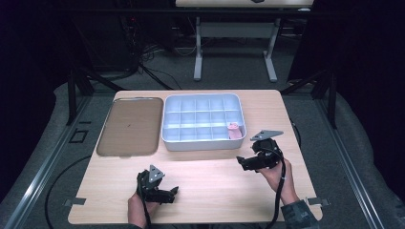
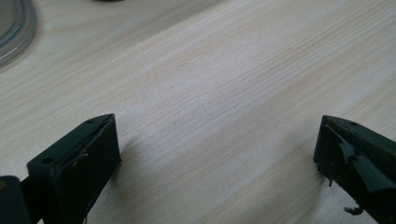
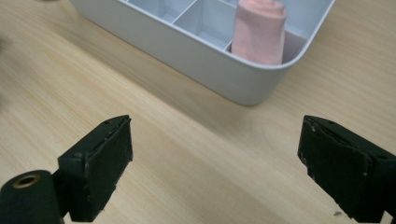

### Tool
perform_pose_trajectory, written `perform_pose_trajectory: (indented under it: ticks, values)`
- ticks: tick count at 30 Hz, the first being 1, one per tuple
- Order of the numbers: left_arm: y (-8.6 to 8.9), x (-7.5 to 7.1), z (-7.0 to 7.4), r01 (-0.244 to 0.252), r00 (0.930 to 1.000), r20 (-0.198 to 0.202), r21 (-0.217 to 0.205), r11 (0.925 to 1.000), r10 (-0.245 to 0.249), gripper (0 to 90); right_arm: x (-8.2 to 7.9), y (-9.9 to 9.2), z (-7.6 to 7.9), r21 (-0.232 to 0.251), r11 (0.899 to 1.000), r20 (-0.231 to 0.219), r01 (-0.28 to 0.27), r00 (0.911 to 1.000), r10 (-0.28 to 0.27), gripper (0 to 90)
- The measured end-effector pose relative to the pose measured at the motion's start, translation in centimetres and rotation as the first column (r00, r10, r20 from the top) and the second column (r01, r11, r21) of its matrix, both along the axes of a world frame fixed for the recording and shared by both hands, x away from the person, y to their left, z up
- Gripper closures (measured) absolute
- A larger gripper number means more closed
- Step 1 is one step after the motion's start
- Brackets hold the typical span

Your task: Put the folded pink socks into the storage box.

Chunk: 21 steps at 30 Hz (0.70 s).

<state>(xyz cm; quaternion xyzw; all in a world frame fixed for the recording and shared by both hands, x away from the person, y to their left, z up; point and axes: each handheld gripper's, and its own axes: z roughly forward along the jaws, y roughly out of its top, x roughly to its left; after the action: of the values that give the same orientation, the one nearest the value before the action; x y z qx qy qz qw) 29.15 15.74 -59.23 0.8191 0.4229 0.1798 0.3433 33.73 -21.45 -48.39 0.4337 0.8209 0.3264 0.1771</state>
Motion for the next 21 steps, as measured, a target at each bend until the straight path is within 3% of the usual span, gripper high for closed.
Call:
perform_pose_trajectory:
  ticks: [9,12,21]
  values:
    - [0.0,0.0,0.0,0.0,1.0,0.0,-0.001,1.0,0.0,0.2,-2.2,-1.5,-3.8,0.013,1.0,-0.035,0.019,0.9992,-0.018,4.7]
    - [0.0,0.0,0.0,0.0,1.0,0.0,0.0,1.0,0.0,0.2,-3.0,-1.9,-5.3,0.008,0.999,-0.019,0.034,0.9993,-0.033,5.2]
    - [0.0,0.0,0.0,0.0,1.0,0.0,0.0,1.0,0.0,0.2,-4.5,-2.9,-8.7,0.013,0.997,-0.026,0.08,0.9965,-0.08,3.4]
